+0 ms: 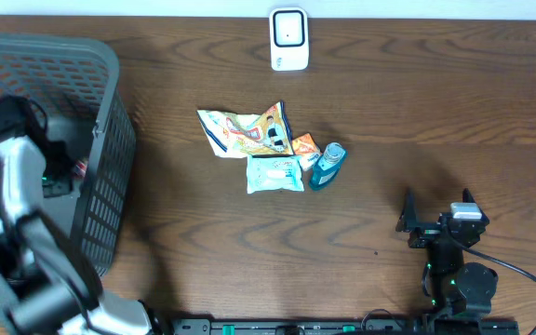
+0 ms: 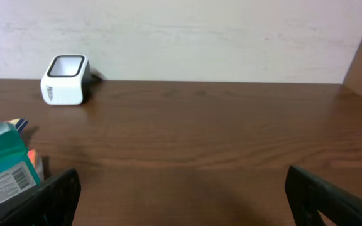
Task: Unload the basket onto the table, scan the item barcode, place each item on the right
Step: 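Grasp the red chocolate wafer bar with the left gripper, then lift the wafer bar out and carry it toward the scanner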
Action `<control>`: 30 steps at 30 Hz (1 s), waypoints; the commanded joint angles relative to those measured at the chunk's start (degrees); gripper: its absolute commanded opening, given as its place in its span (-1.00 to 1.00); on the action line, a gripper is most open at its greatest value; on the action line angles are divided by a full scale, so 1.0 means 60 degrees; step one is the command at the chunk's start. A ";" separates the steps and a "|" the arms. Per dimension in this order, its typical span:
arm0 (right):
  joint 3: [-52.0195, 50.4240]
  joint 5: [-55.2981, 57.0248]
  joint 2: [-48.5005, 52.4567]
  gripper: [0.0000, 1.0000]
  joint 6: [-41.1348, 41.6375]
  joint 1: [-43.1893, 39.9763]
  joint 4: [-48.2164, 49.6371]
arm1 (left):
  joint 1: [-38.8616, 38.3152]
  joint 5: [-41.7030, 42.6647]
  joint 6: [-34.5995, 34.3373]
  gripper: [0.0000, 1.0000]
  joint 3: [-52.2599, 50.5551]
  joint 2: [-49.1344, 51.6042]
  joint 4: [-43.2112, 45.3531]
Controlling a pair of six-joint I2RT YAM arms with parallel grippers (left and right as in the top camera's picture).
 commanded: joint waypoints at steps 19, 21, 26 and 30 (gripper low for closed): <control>-0.0011 0.0011 -0.0022 0.99 0.0131 0.0051 -0.0033 | -0.1177 0.2269 0.0444 -0.86 0.0419 -0.8888 0.1566; -0.0011 0.0011 -0.0022 0.98 0.0131 0.0051 -0.0033 | -0.1705 0.2736 0.0506 -0.86 0.0419 -0.8936 0.1632; -0.0011 0.0011 -0.0022 0.99 0.0131 0.0051 -0.0033 | -0.3504 0.3166 0.1512 -0.86 0.0368 -0.8477 0.1625; -0.0011 0.0011 -0.0022 0.99 0.0131 0.0051 -0.0033 | -0.5147 0.2914 0.2728 -0.86 0.0324 -0.7759 0.1534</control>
